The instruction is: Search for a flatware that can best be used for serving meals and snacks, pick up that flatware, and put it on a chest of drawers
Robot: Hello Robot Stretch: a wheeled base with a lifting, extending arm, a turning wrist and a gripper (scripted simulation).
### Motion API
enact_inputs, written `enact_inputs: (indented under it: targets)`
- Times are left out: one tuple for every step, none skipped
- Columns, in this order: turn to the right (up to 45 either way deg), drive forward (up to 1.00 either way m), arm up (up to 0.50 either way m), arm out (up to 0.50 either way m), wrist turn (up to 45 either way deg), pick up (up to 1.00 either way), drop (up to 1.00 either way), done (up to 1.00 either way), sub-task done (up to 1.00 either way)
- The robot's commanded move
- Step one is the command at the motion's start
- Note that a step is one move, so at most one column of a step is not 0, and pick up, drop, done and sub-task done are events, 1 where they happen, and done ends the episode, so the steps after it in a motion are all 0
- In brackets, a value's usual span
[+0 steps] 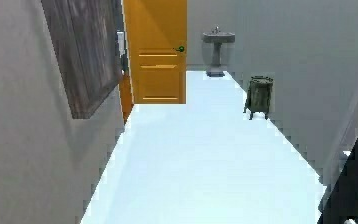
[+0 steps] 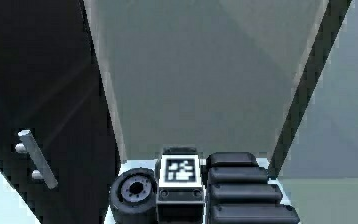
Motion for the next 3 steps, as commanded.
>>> enact_inputs:
  targets:
    - [0.0,0.75,0.0,0.0,0.0,0.0,0.0,0.0,0.0]
    - [45.0,0.0,0.0,0.0,0.0,0.0,0.0,0.0,0.0]
    - [12.0,0.0,0.0,0.0,0.0,0.0,0.0,0.0,0.0]
